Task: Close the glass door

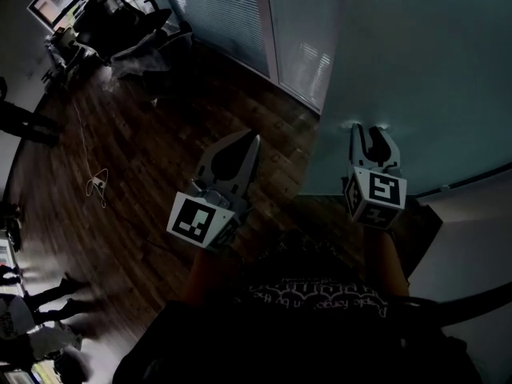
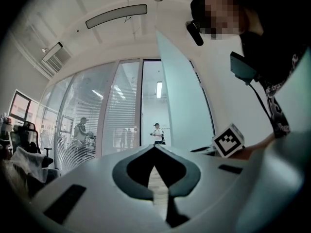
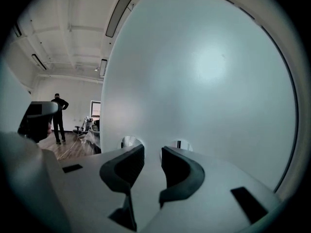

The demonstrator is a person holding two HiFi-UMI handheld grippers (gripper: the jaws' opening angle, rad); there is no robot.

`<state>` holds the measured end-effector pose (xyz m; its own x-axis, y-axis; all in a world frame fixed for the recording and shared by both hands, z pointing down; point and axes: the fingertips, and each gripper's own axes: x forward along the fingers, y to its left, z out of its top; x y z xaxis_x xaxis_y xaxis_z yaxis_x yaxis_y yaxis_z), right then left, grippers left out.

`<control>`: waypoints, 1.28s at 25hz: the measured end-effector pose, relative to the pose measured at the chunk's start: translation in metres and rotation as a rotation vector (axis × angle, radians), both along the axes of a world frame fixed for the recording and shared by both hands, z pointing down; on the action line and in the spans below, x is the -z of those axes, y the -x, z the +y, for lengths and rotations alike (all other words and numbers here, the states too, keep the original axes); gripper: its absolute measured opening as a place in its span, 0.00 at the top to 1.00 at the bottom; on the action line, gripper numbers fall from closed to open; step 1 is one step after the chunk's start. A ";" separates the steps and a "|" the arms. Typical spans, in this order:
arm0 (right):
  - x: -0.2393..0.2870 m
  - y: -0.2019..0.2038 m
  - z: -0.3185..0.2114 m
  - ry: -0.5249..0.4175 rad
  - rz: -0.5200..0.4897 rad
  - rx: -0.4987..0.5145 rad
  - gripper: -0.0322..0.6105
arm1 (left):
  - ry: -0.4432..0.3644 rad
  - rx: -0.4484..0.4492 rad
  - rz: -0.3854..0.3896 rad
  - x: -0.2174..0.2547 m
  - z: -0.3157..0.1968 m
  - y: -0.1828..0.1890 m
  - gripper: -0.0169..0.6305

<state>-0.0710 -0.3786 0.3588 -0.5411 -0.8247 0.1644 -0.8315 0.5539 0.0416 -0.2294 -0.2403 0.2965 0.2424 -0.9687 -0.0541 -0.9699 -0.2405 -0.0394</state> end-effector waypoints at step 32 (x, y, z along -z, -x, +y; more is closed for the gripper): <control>0.005 0.048 -0.162 -0.027 -0.034 -0.235 0.78 | -0.014 -0.304 -0.016 0.011 -0.230 0.097 0.97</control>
<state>-0.1189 -0.5404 0.3534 -0.3382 -0.9327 0.1255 -0.9388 0.3436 0.0237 -0.3267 -0.4706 0.2860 0.5222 -0.8506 -0.0612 -0.8526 -0.5192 -0.0593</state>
